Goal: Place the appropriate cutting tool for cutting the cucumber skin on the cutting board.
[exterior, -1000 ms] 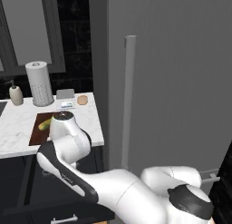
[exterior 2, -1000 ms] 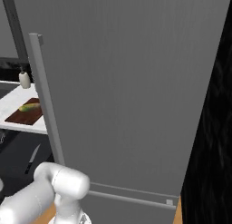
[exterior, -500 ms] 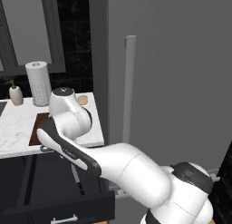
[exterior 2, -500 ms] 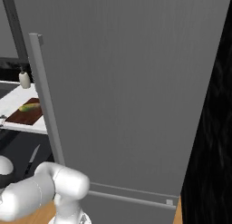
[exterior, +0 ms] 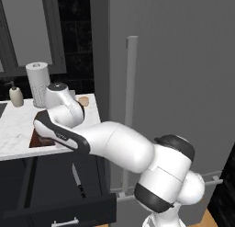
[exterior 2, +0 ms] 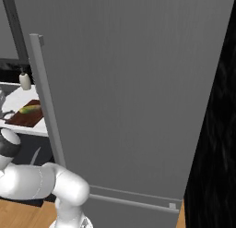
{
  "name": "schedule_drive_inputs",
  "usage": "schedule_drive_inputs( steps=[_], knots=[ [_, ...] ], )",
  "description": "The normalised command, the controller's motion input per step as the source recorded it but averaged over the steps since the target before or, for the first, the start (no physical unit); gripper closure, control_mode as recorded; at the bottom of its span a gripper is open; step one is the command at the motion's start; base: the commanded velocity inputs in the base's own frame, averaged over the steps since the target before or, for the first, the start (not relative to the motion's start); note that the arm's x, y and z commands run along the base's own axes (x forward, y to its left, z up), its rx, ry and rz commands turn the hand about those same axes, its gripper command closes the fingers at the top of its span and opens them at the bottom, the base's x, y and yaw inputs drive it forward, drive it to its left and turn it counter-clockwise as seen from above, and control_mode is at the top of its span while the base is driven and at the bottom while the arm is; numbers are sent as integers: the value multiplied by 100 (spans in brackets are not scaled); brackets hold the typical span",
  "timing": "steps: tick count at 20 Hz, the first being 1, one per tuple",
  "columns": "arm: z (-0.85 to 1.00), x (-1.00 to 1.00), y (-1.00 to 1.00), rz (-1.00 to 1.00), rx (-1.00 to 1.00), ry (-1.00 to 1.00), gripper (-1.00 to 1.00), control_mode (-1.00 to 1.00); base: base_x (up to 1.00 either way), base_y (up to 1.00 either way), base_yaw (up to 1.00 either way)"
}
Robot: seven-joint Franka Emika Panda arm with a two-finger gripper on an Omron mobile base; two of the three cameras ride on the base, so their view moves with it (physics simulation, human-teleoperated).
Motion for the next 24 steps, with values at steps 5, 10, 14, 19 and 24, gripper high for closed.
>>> schedule_drive_inputs(
  steps=[5, 10, 14, 19, 24],
  knots=[
    [-33, 55, 18, -12, -8, -1, 100, -100, 0, 0, 0],
    [-43, 64, 7, -10, -10, -1, 100, -100, 0, 0, 0],
    [-28, 72, 12, -6, -9, 0, 100, -100, 0, 0, 0],
    [-16, 53, 28, -8, -6, 0, 100, -100, 0, 0, 0],
    [-22, 38, 16, -6, -2, 0, 100, -100, 0, 0, 0]
  ],
)
